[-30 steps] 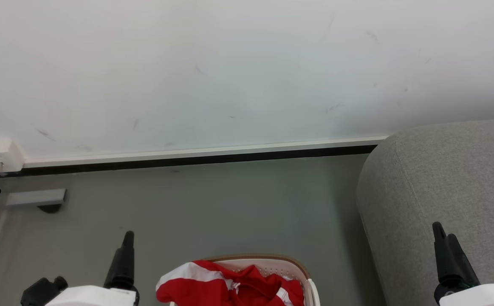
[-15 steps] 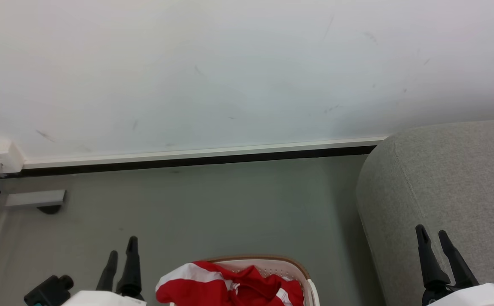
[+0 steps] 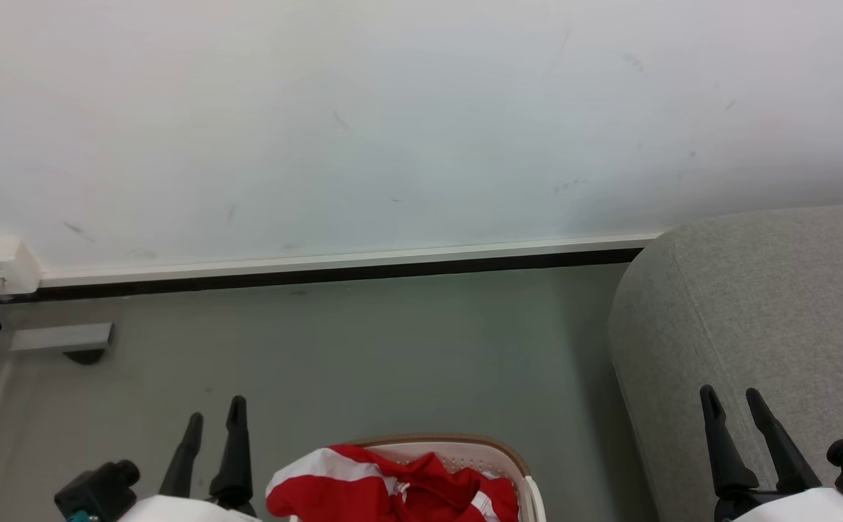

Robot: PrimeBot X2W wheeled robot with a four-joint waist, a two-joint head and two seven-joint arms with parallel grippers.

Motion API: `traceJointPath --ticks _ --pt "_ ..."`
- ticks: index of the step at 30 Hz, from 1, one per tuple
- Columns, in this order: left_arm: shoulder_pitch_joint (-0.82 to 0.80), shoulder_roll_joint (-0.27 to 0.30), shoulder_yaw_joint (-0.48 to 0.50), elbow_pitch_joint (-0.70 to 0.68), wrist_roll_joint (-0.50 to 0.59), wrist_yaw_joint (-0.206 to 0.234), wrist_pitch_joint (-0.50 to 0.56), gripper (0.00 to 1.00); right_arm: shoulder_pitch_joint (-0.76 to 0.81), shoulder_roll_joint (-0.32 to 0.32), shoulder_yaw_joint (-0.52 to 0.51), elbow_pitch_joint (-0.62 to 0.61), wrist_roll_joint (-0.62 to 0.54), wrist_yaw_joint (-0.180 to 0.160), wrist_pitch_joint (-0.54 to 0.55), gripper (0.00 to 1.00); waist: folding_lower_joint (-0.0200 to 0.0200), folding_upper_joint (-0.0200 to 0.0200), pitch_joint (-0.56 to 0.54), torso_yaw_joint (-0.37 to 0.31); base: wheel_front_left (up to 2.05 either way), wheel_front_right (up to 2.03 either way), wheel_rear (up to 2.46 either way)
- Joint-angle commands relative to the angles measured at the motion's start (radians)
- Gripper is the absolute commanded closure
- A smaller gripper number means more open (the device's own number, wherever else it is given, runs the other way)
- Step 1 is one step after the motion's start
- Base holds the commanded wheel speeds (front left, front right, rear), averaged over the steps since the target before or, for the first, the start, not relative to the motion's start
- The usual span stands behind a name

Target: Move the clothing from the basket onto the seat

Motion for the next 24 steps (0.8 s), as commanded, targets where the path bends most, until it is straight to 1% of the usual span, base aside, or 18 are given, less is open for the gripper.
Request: traceJointPath --ticks 1,7,24 --pt "0.002 0.011 0.0 -0.011 0.036 -0.004 -0.01 0.0 -0.017 -0.009 0.002 -0.008 -0.026 -0.001 -0.012 0.0 0.0 0.0 0.0 -0.002 0.0 0.0 0.0" --pt "0.005 0.008 -0.009 -0.017 0.11 -0.011 -0.03 0.0 -0.004 0.001 -0.006 -0.015 -0.087 -0.001 -0.03 0.0 0.0 0.0 0.0 -0.006 0.0 0.0 0.0" --pt "0.011 0.002 -0.009 -0.028 0.269 -0.014 -0.067 0.0 0.021 0.01 -0.003 -0.023 -0.182 -0.001 -0.069 0.0 0.0 0.0 -0.003 -0.01 0.0 0.0 0.0"
